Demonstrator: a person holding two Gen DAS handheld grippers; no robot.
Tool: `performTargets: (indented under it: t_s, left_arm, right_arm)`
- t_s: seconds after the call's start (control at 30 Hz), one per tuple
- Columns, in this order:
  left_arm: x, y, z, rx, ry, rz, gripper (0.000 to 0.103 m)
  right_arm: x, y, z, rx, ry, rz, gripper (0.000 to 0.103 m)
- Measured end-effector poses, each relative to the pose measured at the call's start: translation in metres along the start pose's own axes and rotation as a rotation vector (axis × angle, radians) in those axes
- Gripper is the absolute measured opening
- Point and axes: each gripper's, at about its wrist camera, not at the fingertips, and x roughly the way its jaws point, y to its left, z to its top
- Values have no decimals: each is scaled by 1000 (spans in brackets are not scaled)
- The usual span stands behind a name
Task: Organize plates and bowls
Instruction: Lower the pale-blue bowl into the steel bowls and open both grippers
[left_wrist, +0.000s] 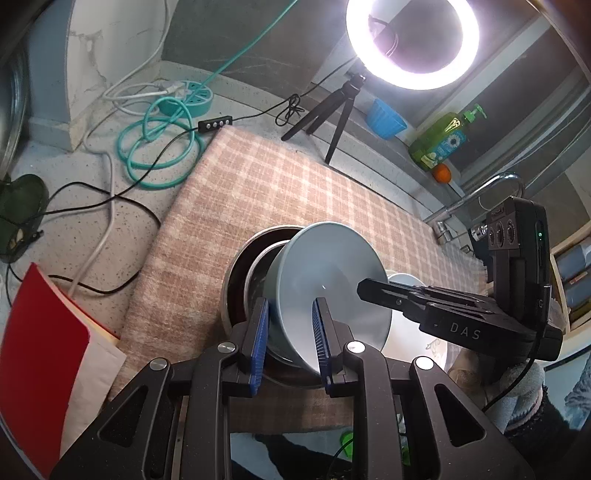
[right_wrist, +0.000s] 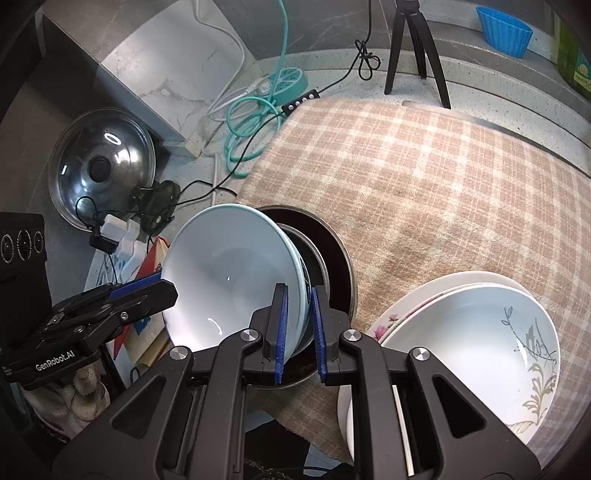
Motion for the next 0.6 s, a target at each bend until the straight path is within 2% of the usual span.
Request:
performTargets:
  t_s: [0.37, 0.6]
  left_arm:
    - [11, 7, 3, -6, 30, 14, 22]
    - [14, 8, 3, -8, 38, 17, 22]
  right_arm:
    - [15, -4, 0, 12, 40, -13, 13]
    - [16, -3, 1, -8, 34, -27, 14]
